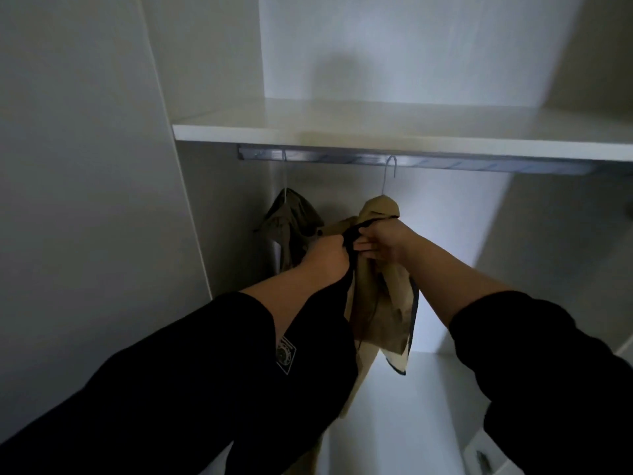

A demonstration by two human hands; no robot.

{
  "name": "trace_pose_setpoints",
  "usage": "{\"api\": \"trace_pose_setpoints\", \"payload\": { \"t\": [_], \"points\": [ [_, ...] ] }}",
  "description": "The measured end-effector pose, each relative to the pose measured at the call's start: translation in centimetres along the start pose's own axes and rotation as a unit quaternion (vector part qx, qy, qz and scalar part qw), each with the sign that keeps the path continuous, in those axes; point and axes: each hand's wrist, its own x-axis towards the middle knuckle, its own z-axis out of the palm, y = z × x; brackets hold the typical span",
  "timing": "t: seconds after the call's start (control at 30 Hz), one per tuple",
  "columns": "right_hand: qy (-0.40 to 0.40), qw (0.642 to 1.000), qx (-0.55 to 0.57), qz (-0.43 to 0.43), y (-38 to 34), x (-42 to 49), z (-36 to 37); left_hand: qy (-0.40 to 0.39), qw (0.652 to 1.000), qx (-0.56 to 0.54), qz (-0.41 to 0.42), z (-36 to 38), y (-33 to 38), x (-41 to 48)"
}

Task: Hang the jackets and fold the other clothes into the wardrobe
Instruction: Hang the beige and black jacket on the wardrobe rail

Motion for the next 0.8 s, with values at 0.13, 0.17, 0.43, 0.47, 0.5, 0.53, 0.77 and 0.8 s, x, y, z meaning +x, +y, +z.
{"api": "trace_pose_setpoints", "payload": {
  "t": [0.13,0.17,0.43,0.47,0.5,0.53,0.77,0.8],
  "points": [
    [-0.008,0.998,-0.058,-0.030,0.0,1.8,0.4,0.046,0.998,-0.023,-0.027,-0.3,-1.7,2.3],
    [0.004,0.997,-0.065,-0.040,0.1,2.2,0.4,0.058,0.997,-0.042,-0.039,-0.3,-2.0,2.8],
    [0.057,0.989,-0.105,-0.082,-0.9,4.1,0.3,0.106,0.989,-0.085,-0.063,-0.4,-2.3,4.1],
    [0.060,0.987,-0.112,-0.094,-1.3,4.3,0.4,0.110,0.987,-0.090,-0.073,-0.7,-1.9,4.3],
    [0.060,0.985,-0.125,-0.101,-1.7,4.4,0.6,0.114,0.985,-0.096,-0.085,-0.9,-1.6,4.6],
    [0.059,0.983,-0.135,-0.106,-2.0,4.5,0.8,0.119,0.983,-0.106,-0.094,-1.2,-1.3,4.9],
    [0.109,0.977,-0.156,-0.095,-1.0,5.8,0.7,0.098,0.977,-0.113,-0.154,0.2,-1.1,5.7],
    [0.121,0.972,-0.176,-0.096,-0.4,5.8,0.5,0.090,0.976,-0.116,-0.163,0.9,-1.3,5.4]
  ]
}}
